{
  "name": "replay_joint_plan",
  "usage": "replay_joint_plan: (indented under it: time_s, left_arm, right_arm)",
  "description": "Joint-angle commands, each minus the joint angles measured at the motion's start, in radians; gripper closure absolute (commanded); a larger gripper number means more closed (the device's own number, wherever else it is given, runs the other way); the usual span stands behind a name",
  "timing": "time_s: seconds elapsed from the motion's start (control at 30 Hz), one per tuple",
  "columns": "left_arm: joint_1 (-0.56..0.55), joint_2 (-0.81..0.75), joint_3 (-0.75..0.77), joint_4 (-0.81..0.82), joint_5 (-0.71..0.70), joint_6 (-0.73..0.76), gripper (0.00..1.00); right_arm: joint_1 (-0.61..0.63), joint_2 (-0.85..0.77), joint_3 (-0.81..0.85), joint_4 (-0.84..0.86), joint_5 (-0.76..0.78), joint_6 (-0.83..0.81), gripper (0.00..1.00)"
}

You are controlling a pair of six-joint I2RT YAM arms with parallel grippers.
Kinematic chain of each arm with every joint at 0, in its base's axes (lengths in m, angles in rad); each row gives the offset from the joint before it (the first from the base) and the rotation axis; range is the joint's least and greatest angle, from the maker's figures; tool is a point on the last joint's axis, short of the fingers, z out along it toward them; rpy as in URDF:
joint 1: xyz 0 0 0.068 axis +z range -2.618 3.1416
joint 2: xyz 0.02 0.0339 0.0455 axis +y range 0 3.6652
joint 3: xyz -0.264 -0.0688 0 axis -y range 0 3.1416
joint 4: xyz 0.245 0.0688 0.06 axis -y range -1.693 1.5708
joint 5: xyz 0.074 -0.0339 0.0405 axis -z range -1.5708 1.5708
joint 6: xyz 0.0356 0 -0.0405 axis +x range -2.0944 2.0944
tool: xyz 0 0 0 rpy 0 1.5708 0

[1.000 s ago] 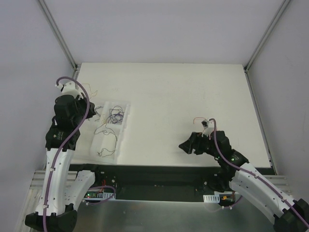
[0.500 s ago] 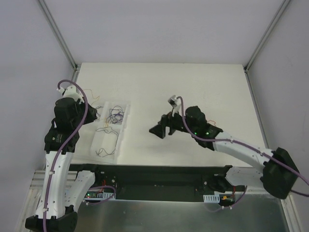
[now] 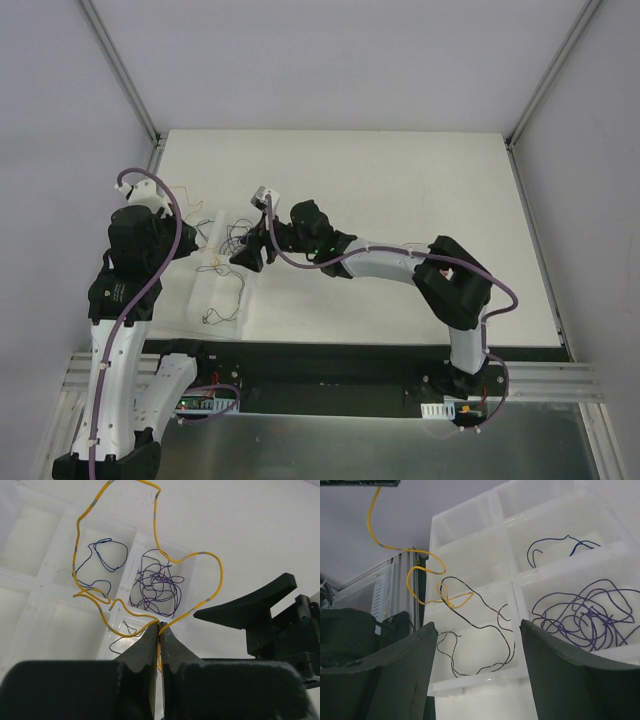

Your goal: Untangle the cables

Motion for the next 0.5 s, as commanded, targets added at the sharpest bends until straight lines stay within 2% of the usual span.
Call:
replay_joint_plan:
  time_s: [0.0,0.27,0.37,0.47]
  left_arm:
    - [-0.006,-0.023,0.028,-0.006,-0.043,0.036,1.00]
    - [-0.006,-0.026,0.026,-0.007,-0.033,0.035,1.00]
    - [-0.006,-0.027,0.028,-0.007,-0.031,0.033,1.00]
    - [-0.008,-0.032,0.031,-0.006,-0.053,0.024,1.00]
  right_arm:
    - [0.037,0.074,0.097,0.099,-0.081,-0.031,0.30]
    - [0.068,0.186,0.213,0.044,-0.064,-0.040,0.35]
    - [0.071,0.206,0.226,0.036,-0.044,-0.040,0.45]
    - [0.075,0.202,0.201,0.036,-0.015,-0.037,0.60]
